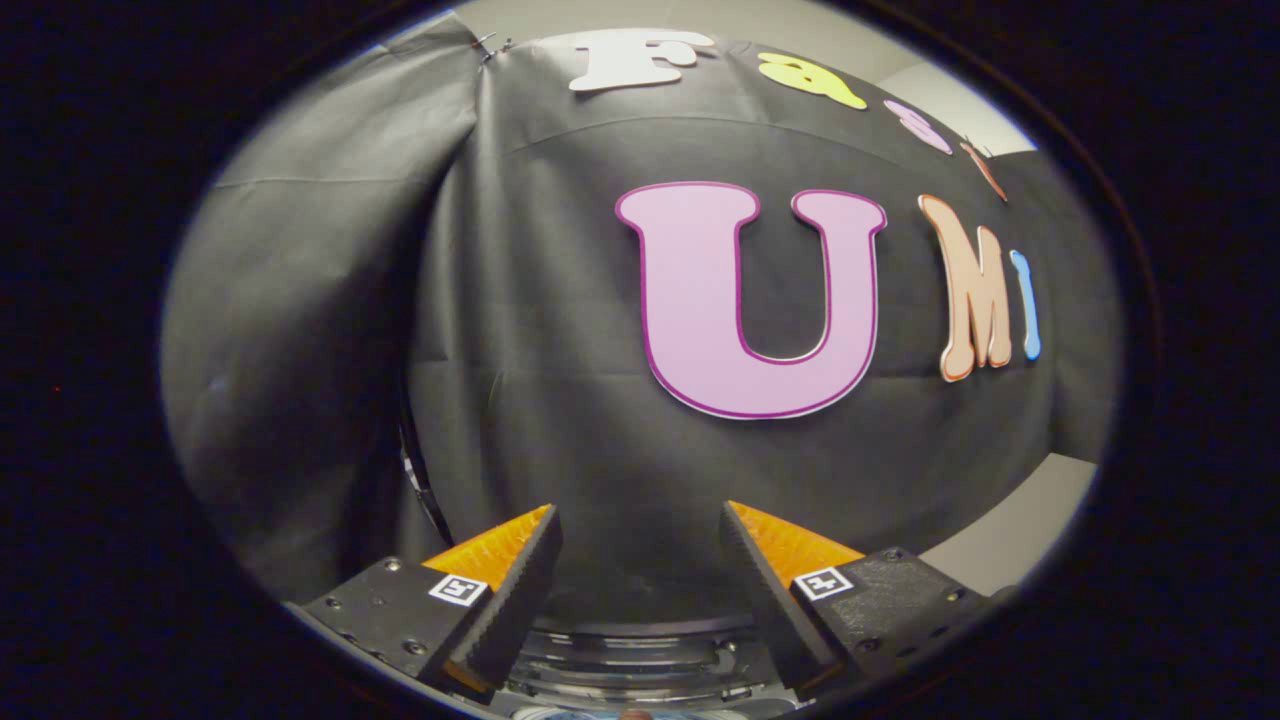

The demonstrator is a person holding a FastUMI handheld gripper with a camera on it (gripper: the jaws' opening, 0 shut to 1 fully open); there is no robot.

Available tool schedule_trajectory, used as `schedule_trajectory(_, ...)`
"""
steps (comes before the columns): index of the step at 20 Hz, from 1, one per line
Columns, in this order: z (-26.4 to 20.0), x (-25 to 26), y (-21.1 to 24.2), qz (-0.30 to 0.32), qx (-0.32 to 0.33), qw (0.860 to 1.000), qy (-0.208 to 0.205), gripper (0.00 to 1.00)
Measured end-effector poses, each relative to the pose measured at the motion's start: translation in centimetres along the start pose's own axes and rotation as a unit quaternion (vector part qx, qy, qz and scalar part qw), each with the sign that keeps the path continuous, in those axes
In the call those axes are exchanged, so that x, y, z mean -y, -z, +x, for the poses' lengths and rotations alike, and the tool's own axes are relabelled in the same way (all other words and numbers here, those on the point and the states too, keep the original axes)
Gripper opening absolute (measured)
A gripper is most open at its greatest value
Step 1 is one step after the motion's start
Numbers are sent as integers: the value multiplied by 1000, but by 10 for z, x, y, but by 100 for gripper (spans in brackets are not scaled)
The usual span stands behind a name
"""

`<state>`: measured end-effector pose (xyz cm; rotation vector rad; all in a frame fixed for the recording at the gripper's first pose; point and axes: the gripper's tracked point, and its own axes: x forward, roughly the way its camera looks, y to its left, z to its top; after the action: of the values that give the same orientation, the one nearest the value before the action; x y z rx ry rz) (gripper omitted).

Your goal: Put the clothes into the washing machine and then close the washing machine lid.

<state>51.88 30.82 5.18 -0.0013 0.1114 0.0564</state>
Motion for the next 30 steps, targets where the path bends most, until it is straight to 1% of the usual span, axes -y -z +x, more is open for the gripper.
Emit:
schedule_trajectory(2, 12, 8, 15, 4, -27, 1000, 13, 96)
schedule_trajectory(3, 17, 7, 25, 3, -41, 999, 12, 96)
schedule_trajectory(5, 23, 10, 43, -12, -71, 997, 19, 97)
schedule_trajectory(7, 30, 4, 65, -21, -100, 995, 10, 97)
schedule_trajectory(9, 36, 4, 77, -25, -119, 992, 10, 97)
schedule_trajectory(10, 37, 5, 79, -28, -121, 992, 9, 97)
schedule_trajectory(11, 39, 3, 81, -20, -129, 991, -9, 96)
schedule_trajectory(12, 39, 5, 82, -1, -129, 992, -13, 95)
schedule_trajectory(13, 39, 5, 79, 9, -114, 993, -16, 94)
schedule_trajectory(14, 40, 7, 79, 21, -114, 993, -8, 93)
schedule_trajectory(15, 40, 3, 80, 11, -104, 995, -4, 93)
schedule_trajectory(17, 36, 3, 82, 1, -120, 993, -3, 94)
schedule_trajectory(22, 38, 2, 83, 0, -140, 990, -10, 94)
schedule_trajectory(25, 38, 3, 86, -1, -154, 988, -6, 94)
schedule_trajectory(30, 38, 4, 84, 0, -152, 988, -1, 94)
